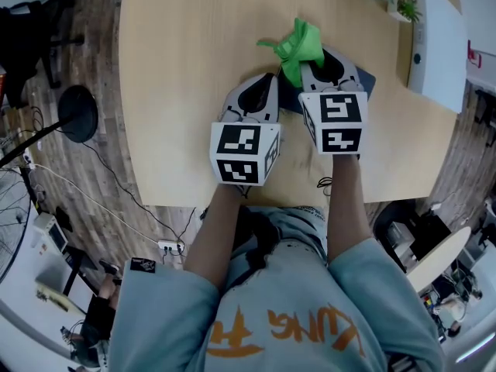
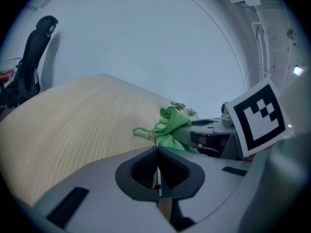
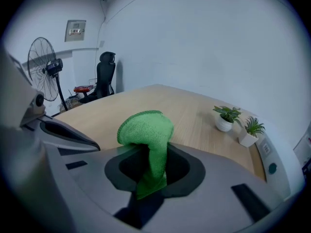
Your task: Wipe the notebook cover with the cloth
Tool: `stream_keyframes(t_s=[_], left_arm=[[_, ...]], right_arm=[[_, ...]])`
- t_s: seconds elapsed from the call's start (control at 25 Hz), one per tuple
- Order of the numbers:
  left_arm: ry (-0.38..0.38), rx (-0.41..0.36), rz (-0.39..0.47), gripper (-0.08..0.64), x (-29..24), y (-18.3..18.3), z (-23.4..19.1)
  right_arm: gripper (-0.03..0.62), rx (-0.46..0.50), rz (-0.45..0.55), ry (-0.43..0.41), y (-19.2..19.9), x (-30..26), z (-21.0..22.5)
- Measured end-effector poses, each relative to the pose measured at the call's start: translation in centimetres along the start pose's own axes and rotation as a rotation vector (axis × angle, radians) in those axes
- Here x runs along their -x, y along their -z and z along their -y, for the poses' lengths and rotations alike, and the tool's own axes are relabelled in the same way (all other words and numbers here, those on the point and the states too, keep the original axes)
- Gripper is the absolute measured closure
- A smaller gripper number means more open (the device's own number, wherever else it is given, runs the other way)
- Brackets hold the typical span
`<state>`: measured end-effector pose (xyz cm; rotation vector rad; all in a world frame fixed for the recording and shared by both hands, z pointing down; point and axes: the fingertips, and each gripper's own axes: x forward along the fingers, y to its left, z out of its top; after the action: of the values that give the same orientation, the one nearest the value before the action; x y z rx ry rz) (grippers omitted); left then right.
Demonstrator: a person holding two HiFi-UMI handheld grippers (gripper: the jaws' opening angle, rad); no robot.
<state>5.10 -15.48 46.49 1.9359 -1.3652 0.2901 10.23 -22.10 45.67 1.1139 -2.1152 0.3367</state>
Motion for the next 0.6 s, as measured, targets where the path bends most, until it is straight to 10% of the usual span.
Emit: stream_keyframes(t_s=[0.6], left_arm=[[0.011, -0.035, -0.02, 0.543, -0.2, 0.5, 1.1]], right_arm=[[0.52, -0.002, 0.019, 0.057, 1.1, 1.7, 1.6]])
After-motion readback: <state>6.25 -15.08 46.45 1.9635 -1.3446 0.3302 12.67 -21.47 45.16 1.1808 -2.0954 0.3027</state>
